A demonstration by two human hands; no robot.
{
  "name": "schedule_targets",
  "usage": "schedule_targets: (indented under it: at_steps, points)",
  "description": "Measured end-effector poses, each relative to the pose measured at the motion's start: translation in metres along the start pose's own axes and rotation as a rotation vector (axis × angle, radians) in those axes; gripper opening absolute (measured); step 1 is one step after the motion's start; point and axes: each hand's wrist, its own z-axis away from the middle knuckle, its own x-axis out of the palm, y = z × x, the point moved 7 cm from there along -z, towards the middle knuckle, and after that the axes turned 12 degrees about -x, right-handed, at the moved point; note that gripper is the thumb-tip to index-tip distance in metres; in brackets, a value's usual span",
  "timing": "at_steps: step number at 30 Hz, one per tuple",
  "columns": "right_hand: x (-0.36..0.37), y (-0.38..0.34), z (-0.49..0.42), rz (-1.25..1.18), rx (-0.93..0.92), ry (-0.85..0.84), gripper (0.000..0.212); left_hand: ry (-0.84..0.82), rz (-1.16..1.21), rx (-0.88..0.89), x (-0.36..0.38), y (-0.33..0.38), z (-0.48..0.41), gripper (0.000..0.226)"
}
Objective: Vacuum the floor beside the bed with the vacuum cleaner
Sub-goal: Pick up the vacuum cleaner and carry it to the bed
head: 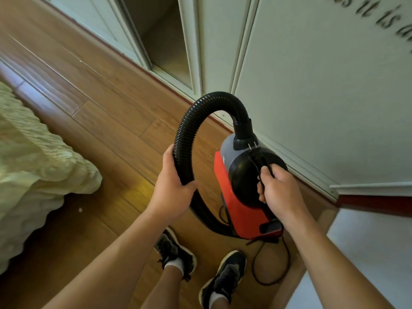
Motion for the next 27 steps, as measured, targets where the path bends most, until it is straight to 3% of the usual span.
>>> schedule_targets:
  at_steps: [15, 27]
  points:
    - [0.047, -0.209, 0.024, 0.072, -0.195, -0.001, 0.036, 0.126, 0.222, 0.185, -0.158, 0.088, 0.045, 0.086]
    - [0.087, -0.385, 0.045, -0.028, -0.352, -0.034, 0.033, 0.283, 0.329, 0.317, -0.3, 0.174, 0.075, 0.079]
